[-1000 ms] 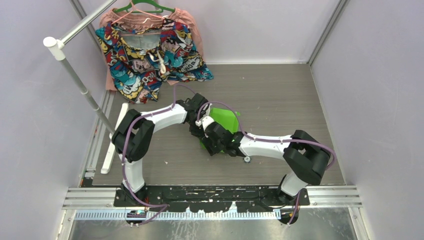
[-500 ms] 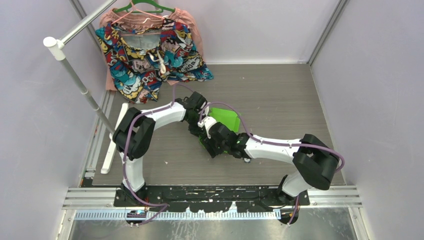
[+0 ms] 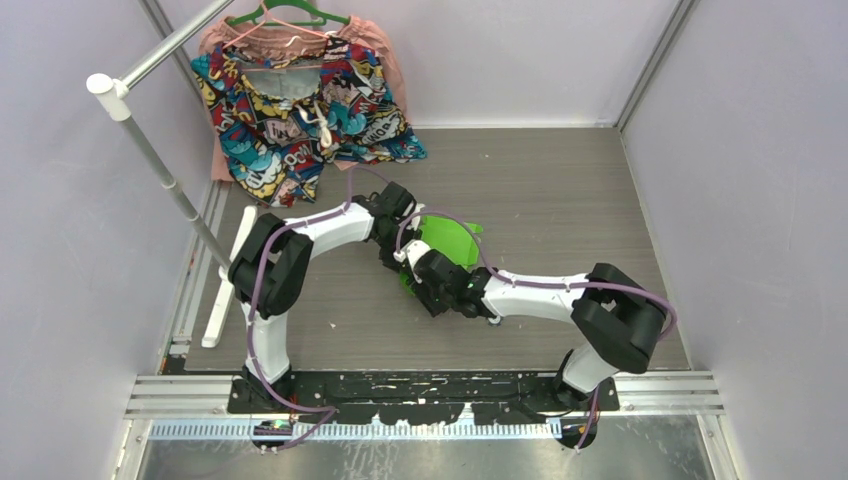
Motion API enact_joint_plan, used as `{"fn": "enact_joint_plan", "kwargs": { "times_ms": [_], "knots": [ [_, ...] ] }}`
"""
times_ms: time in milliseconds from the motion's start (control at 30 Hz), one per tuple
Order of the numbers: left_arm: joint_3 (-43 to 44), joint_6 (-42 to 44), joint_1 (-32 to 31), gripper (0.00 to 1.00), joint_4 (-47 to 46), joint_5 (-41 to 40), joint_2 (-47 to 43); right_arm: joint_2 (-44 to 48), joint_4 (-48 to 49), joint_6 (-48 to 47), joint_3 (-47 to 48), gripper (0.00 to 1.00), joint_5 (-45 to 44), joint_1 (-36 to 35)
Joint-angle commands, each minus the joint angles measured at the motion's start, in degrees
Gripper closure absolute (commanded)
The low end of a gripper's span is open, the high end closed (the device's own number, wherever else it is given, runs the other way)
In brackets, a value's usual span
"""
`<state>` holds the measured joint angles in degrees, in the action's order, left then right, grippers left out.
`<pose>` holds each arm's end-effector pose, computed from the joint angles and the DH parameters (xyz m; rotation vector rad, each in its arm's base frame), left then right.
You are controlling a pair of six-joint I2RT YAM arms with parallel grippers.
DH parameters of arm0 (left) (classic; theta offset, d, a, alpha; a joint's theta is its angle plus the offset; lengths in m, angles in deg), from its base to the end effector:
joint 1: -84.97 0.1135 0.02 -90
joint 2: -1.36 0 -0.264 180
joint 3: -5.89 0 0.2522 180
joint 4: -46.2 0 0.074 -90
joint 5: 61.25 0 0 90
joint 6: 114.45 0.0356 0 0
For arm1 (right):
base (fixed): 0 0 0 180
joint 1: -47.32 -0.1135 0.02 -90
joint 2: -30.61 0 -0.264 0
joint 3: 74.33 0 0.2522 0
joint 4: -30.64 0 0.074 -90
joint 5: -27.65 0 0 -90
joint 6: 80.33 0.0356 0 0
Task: Fold the paper box
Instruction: Fold the paper box at the center of the board.
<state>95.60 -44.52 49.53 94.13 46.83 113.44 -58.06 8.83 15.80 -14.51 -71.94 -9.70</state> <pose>0.3104 -0.2345 0.1606 0.4696 2.8778 -0.6461 0.1704 0.2517 0.1714 -0.9895 2.2511 0.2844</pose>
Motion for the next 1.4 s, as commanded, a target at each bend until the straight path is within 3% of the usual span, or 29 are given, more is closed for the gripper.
{"fn": "enact_joint_plan", "kwargs": {
  "times_ms": [0,267,600,1367],
  "knots": [
    [2.36,1.29,0.41,0.74,0.46,1.53,-0.14,-1.01,1.41,-0.34,1.08,0.62,-1.31,-0.29],
    [1.78,0.47,0.81,0.72,-0.29,0.76,-1.73,-2.77,2.62,1.17,1.93,0.71,2.42,0.50],
    [-2.02,-1.31,1.74,0.71,-4.54,0.17,-6.06,-3.41,3.28,4.42,2.45,0.71,11.92,4.94],
    [-5.98,-1.46,2.21,0.71,-9.17,4.34,-7.88,-8.34,5.32,10.49,2.98,0.73,21.29,10.26]
  ]
}}
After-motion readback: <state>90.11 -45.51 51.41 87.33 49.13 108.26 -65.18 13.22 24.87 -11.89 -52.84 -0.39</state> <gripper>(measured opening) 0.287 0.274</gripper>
